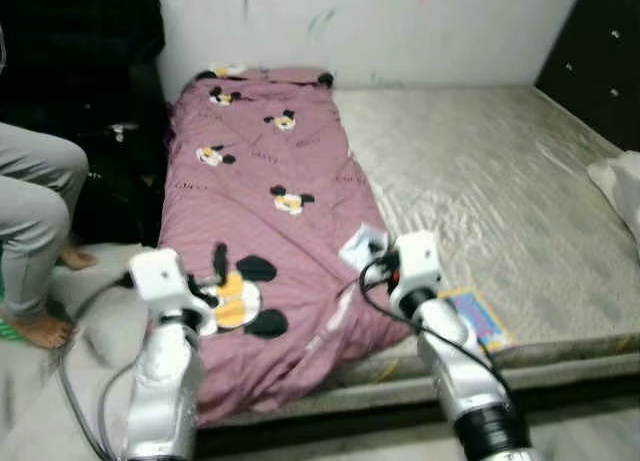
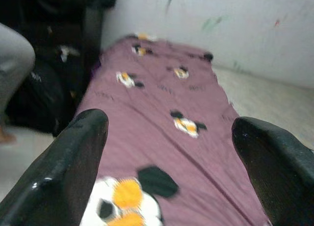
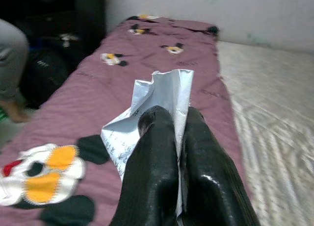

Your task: Clean up the room

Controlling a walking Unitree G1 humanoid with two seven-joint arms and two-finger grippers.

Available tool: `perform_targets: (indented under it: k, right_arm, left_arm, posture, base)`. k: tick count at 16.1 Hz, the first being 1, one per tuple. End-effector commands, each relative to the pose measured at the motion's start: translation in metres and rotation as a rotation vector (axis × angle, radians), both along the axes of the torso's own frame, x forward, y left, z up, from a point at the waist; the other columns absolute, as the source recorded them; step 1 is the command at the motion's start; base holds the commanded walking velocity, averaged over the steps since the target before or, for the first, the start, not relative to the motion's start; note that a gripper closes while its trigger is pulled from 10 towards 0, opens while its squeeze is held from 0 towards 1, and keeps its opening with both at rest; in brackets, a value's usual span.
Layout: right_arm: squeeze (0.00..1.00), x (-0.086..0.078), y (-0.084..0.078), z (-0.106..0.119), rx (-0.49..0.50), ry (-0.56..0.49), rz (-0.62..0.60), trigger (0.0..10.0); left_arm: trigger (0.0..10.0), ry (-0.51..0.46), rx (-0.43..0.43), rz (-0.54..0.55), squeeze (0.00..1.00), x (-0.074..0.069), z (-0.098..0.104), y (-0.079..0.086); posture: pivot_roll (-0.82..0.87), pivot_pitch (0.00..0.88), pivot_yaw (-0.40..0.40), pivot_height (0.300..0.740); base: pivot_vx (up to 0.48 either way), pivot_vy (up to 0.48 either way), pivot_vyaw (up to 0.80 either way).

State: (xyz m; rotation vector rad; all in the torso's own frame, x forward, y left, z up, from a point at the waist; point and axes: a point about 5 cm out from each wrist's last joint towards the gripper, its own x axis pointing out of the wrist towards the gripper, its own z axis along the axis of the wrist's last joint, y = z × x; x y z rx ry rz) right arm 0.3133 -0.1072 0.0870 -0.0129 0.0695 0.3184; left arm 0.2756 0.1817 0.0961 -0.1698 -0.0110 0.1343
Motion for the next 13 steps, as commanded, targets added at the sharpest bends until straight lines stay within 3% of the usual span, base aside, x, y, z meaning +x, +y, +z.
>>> perform_targets:
  k: [1,4,6,9,13]
  right_arm:
    - [0.0,0.003,0.003,0.019,0.013,-0.072,0.019,10.0]
    - [0.0,-0.004,-0.005,0.027,-0.002,-0.101,0.018,10.0]
    - [0.0,-0.013,-0.013,0.027,-0.037,-0.113,0.025,10.0]
    - [0.0,-0.017,-0.013,0.024,-0.041,-0.096,0.023,10.0]
    - [0.0,-0.017,-0.001,0.028,-0.016,-0.086,0.047,10.0]
  left_arm:
    - [10.0,-0.003,0.037,0.048,0.0,-0.008,0.002,0.015]
    - [10.0,0.008,0.115,0.124,0.0,-0.022,-0.001,0.025]
    - [10.0,0.008,0.08,0.124,0.0,-0.028,-0.002,0.021]
    - [10.0,-0.002,0.078,0.094,0.0,-0.027,0.0,0.02]
    - [10.0,0.014,0.084,0.077,0.0,-0.027,0.0,0.016]
  posture:
    - [0.01,0.006,-0.043,0.74]
    - [0.01,0.012,-0.046,0.74]
    - [0.0,0.018,-0.047,0.74]
    - [0.0,0.022,-0.049,0.74]
    - [0.0,0.028,-0.049,0.74]
  base:
    - [0.0,0.0,0.0]
    - [0.0,0.0,0.0]
    - [0.0,0.0,0.0]
    - [0.0,0.0,0.7]
    - [0.0,0.0,0.8]
